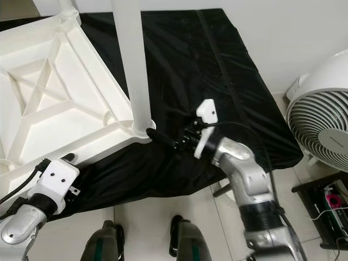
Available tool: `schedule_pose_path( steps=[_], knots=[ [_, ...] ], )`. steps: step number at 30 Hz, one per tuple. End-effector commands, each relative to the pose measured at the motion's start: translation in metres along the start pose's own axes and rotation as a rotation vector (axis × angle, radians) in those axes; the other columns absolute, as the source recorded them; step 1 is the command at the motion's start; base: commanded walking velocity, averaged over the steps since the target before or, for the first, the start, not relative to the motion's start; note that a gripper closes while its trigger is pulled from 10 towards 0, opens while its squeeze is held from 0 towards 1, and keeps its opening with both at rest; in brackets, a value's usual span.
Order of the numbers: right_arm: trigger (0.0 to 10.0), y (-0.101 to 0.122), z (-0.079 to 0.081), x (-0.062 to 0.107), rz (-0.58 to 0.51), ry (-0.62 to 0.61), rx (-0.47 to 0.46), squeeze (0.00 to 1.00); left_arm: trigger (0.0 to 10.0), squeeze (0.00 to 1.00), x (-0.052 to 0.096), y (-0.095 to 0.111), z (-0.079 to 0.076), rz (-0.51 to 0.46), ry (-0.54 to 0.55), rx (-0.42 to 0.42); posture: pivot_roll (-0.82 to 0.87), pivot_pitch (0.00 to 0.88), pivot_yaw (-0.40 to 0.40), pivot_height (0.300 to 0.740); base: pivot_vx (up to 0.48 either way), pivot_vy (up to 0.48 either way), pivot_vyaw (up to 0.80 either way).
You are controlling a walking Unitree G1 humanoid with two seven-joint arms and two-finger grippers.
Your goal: Building children table
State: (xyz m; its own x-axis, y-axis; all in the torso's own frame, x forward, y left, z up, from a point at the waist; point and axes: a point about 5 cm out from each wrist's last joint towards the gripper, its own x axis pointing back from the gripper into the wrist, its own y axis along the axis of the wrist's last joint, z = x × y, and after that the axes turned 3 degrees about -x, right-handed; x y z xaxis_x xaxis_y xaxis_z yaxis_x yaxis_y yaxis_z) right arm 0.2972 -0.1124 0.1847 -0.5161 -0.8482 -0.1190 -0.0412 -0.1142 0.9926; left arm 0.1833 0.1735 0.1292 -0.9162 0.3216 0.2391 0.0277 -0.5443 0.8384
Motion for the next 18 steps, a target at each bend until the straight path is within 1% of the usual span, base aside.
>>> schedule_pose_path(
  steps=[1,2,4,5,7,8,9,11,14,15,17,18],
  knots=[
    [10.0,-0.004,-0.004,-0.004,0.005,-0.024,0.003,0.00,10.0,0.00,0.001,-0.002,-0.015,0.028,-0.160,0.021,0.16,0.200,-0.024,0.740,0.000,0.000,0.00],
    [10.0,-0.004,-0.004,-0.004,0.005,-0.024,0.003,0.00,10.0,0.00,0.001,-0.002,-0.015,0.028,-0.160,0.021,0.16,0.200,-0.024,0.740,0.000,0.000,0.00],
    [10.0,-0.007,-0.009,-0.017,0.004,-0.020,-0.002,0.00,10.0,0.00,0.001,0.005,-0.020,0.021,-0.212,0.039,0.16,0.209,-0.028,0.740,0.000,0.000,0.00],
    [10.0,-0.007,-0.009,-0.017,0.004,-0.020,-0.002,0.00,10.0,0.00,0.001,0.005,-0.020,0.021,-0.212,0.039,0.16,0.209,-0.028,0.740,0.000,0.000,0.00],
    [10.0,-0.008,-0.014,-0.030,0.015,-0.005,0.005,0.00,10.0,0.00,-0.001,0.011,-0.023,0.011,-0.257,0.049,0.16,0.215,-0.032,0.740,0.000,0.000,0.00],
    [10.0,-0.008,-0.016,-0.034,0.020,0.002,0.010,0.00,10.0,0.00,-0.002,0.014,-0.024,0.005,-0.267,0.056,0.16,0.216,-0.033,0.740,0.000,0.000,0.00],
    [10.0,-0.008,-0.016,-0.034,0.020,0.002,0.010,0.00,10.0,0.00,-0.002,0.014,-0.024,0.005,-0.267,0.056,0.16,0.216,-0.033,0.740,0.000,0.000,0.00],
    [10.0,-0.007,-0.022,-0.046,0.027,0.006,0.018,0.00,10.0,0.00,-0.005,0.021,-0.027,-0.013,-0.296,0.072,0.16,0.220,-0.034,0.740,0.000,0.000,0.00],
    [10.0,-0.006,-0.024,-0.051,0.030,0.009,0.022,0.00,10.0,0.00,-0.007,0.024,-0.028,-0.018,-0.301,0.079,0.15,0.222,-0.035,0.740,0.000,0.000,0.00],
    [10.0,-0.006,-0.025,-0.054,0.030,0.012,0.026,0.00,10.0,0.00,-0.008,0.026,-0.029,-0.019,-0.305,0.083,0.15,0.223,-0.036,0.740,0.000,0.000,0.00],
    [10.0,-0.002,-0.031,-0.068,0.032,-0.014,0.040,0.00,10.0,0.00,-0.014,0.033,-0.032,-0.042,-0.311,0.095,0.15,0.227,-0.039,0.740,0.000,0.000,0.00],
    [10.0,-0.002,-0.031,-0.068,0.032,-0.014,0.040,0.00,10.0,0.00,-0.014,0.033,-0.032,-0.042,-0.311,0.095,0.15,0.227,-0.039,0.740,0.000,0.000,0.00]
  ],
)
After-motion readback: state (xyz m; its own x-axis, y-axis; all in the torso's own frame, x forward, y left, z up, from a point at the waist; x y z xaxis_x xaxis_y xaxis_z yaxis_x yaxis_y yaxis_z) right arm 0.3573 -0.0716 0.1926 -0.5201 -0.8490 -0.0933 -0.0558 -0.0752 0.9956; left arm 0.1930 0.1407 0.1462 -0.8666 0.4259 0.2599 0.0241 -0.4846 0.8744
